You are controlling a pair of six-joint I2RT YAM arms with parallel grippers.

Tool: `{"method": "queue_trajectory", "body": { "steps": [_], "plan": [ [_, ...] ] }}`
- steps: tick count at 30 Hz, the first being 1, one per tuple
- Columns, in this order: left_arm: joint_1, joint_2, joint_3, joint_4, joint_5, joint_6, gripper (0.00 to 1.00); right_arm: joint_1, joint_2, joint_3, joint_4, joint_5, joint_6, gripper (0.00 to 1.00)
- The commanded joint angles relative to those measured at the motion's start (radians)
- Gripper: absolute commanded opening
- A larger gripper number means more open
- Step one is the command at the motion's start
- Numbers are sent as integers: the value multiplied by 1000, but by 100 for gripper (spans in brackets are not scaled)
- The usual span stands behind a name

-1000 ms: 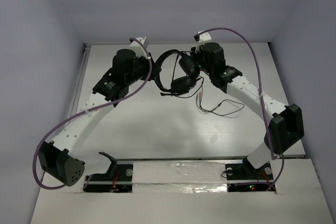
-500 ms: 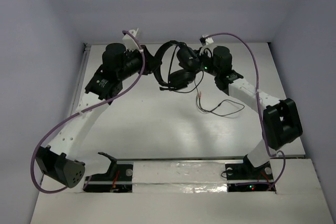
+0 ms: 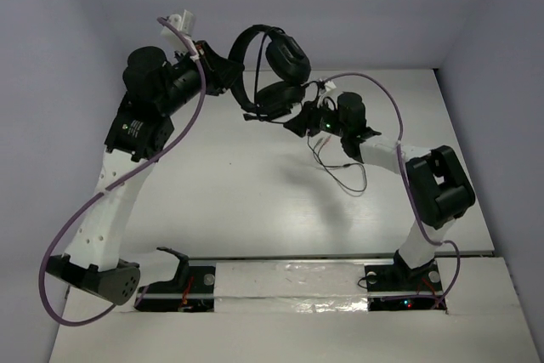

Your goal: Wrap the headphones

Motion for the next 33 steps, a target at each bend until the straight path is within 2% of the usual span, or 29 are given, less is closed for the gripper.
{"method": "queue_trajectory", "body": {
  "steps": [1, 4, 11, 17, 21, 23, 25, 27, 28, 31, 33],
  "plan": [
    [54, 1, 96, 30, 17, -30, 0, 1, -26, -58, 137, -20, 27, 53],
    [95, 22, 135, 35, 27, -51, 0, 1, -26, -101, 172, -25, 51, 52],
    [104, 74, 196, 59, 46, -80, 0, 1, 41, -140, 266, -57, 97, 48],
    [104, 65, 202, 56, 60, -83, 0, 1, 121, -74, 273, -59, 109, 50],
    [114, 62, 210, 46, 37, -74, 0, 1, 155, -43, 255, -72, 112, 48],
    [114, 71, 213, 49, 18, -73, 0, 1, 159, -62, 284, -76, 125, 37],
    [114, 79, 213, 56, 3, -76, 0, 1, 150, -104, 304, -63, 143, 21],
    [123, 101, 214, 66, -23, -77, 0, 14, 127, -121, 294, -62, 149, 11],
    [123, 108, 219, 70, -34, -77, 0, 41, 115, -140, 284, -54, 146, 1],
    [123, 140, 224, 63, -123, -57, 0, 72, 31, -169, 200, 18, 140, 0],
    [123, 154, 198, 59, -244, -21, 0, 102, -27, -201, 108, 79, 140, 0]
  ]
}}
